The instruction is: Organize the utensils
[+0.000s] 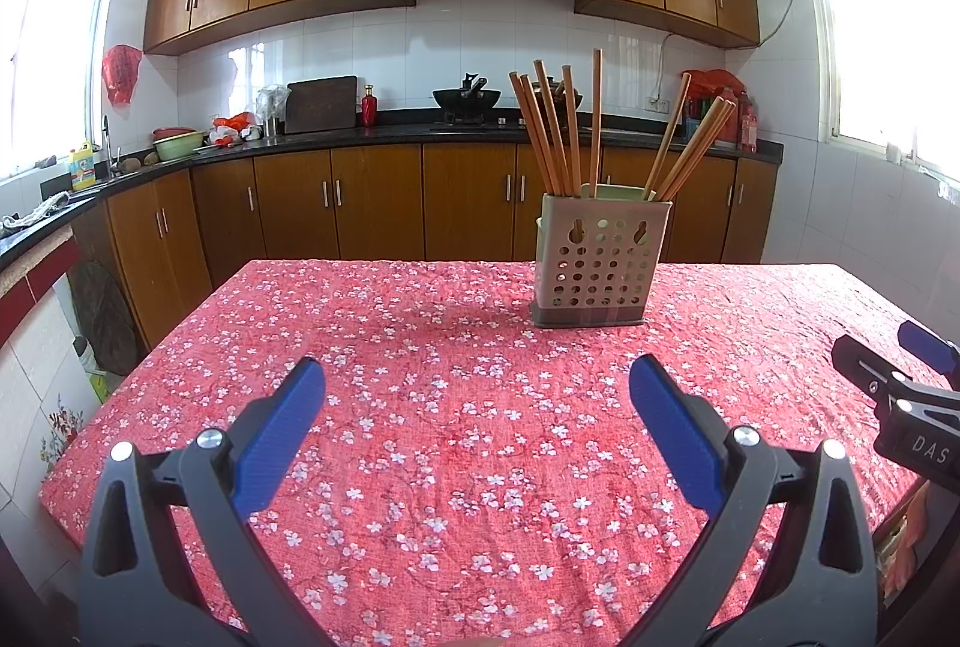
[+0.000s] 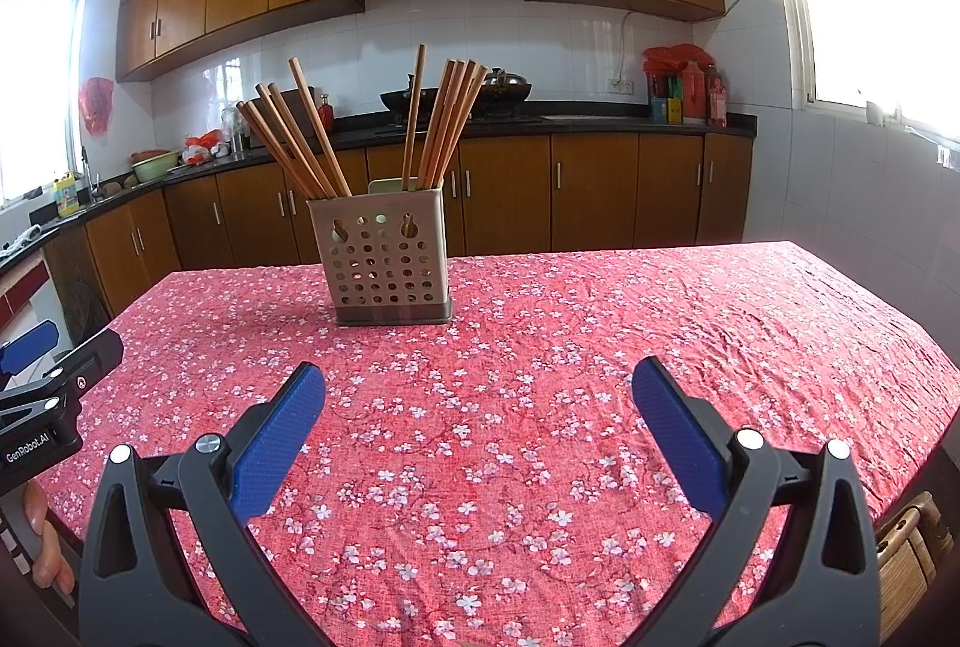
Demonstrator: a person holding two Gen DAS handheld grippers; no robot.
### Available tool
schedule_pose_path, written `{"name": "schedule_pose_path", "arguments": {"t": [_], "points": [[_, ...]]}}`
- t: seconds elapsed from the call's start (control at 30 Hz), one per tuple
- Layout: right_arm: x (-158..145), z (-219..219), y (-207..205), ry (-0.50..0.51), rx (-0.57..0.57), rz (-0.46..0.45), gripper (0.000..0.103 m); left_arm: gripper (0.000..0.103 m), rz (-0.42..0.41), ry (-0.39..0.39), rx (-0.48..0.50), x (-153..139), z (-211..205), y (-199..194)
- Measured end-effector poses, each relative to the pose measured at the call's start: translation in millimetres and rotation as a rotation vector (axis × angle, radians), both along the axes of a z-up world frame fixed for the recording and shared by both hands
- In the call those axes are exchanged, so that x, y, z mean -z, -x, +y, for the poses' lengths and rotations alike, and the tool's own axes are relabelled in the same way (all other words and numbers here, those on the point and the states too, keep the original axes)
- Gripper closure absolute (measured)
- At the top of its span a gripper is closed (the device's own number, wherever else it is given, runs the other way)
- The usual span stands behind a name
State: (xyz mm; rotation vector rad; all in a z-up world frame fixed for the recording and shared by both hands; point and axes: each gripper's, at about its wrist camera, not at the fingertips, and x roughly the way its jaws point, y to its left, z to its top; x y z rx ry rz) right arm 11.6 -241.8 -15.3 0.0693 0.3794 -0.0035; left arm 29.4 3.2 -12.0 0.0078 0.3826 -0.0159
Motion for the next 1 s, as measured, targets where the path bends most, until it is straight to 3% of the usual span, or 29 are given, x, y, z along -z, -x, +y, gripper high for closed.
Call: {"name": "schedule_pose_path", "arguments": {"t": [1.0], "points": [[1.6,0.3,-0.3,-0.007,0.004,0.007,0.002,0.004,0.019,0.01,-0.004,4.8,4.1,-3.8]]}}
